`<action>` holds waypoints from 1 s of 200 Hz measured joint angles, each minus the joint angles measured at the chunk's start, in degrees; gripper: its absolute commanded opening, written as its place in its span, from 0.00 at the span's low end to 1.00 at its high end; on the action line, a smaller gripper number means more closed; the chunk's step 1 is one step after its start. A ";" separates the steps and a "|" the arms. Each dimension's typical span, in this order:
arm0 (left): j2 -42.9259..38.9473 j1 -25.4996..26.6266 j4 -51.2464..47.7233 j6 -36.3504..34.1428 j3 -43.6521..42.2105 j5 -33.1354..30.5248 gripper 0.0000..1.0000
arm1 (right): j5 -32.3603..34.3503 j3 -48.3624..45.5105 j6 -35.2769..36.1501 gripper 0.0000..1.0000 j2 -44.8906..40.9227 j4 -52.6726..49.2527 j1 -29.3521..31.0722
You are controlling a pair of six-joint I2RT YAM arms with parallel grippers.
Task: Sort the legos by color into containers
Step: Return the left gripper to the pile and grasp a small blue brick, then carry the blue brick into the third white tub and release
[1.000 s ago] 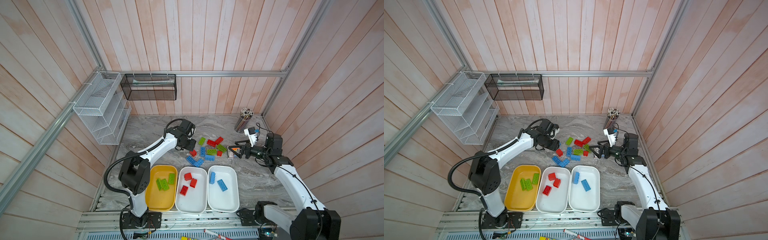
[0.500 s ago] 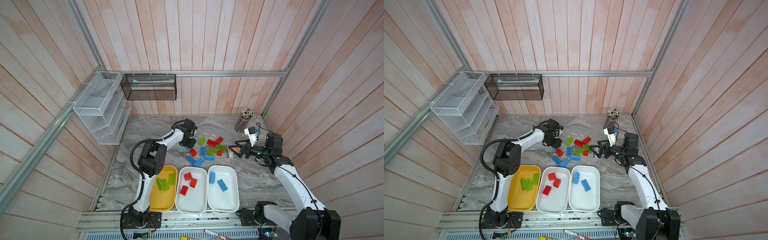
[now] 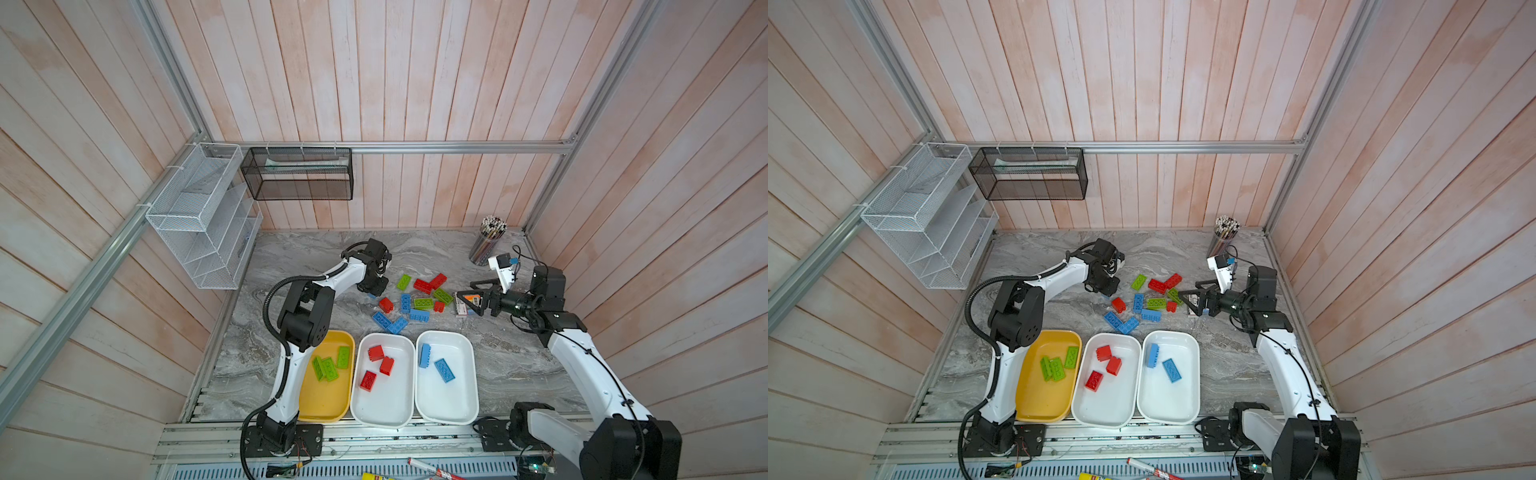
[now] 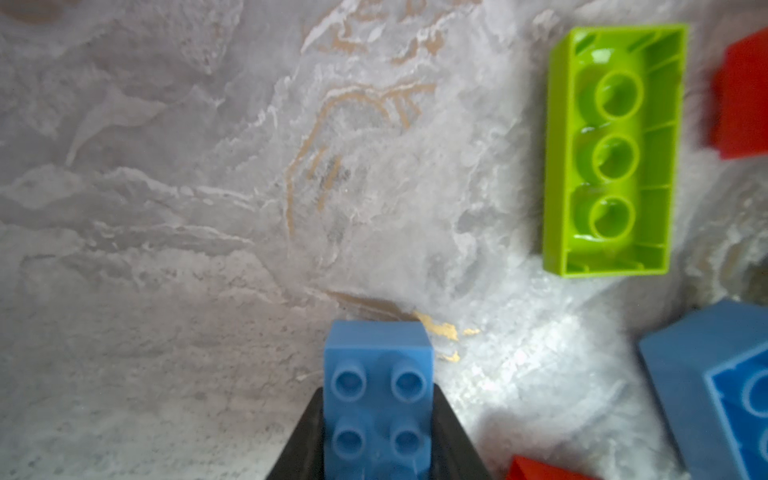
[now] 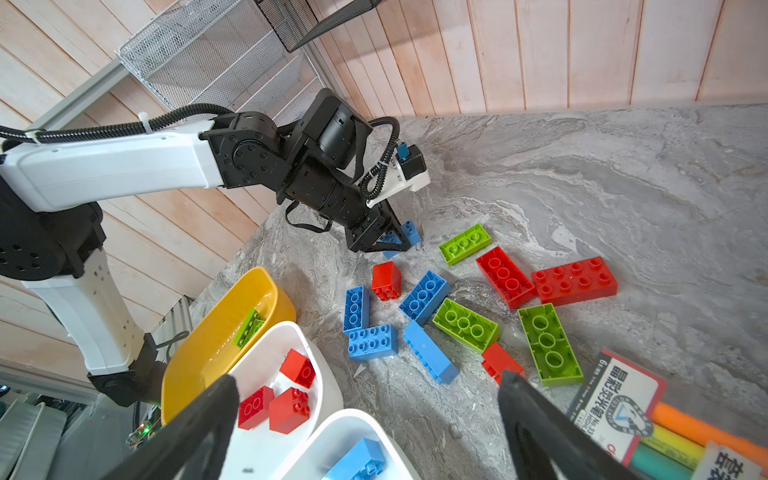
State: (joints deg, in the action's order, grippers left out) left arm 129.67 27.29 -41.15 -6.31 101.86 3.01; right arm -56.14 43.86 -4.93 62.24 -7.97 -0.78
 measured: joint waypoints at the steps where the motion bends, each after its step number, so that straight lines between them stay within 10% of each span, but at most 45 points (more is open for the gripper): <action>1: 0.00 0.00 -0.02 0.02 0.00 -0.02 0.29 | 0.02 0.00 0.00 0.98 0.00 0.00 0.00; 82: -12.11 3.93 -6.47 4.00 -1.70 -0.26 0.28 | 1.22 0.00 0.00 0.98 0.00 0.00 -0.02; 134: -30.45 17.46 -6.01 12.90 -12.52 6.08 0.28 | 2.05 0.02 0.00 0.98 0.00 -0.04 -0.02; 200: -28.24 33.09 1.16 30.88 -20.04 8.68 0.27 | 3.65 0.55 0.63 0.98 -0.02 -3.08 -0.02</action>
State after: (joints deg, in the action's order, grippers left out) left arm 101.43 60.38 -39.99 24.58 81.82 11.68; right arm -52.49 44.40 -4.29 62.22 -11.05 -0.80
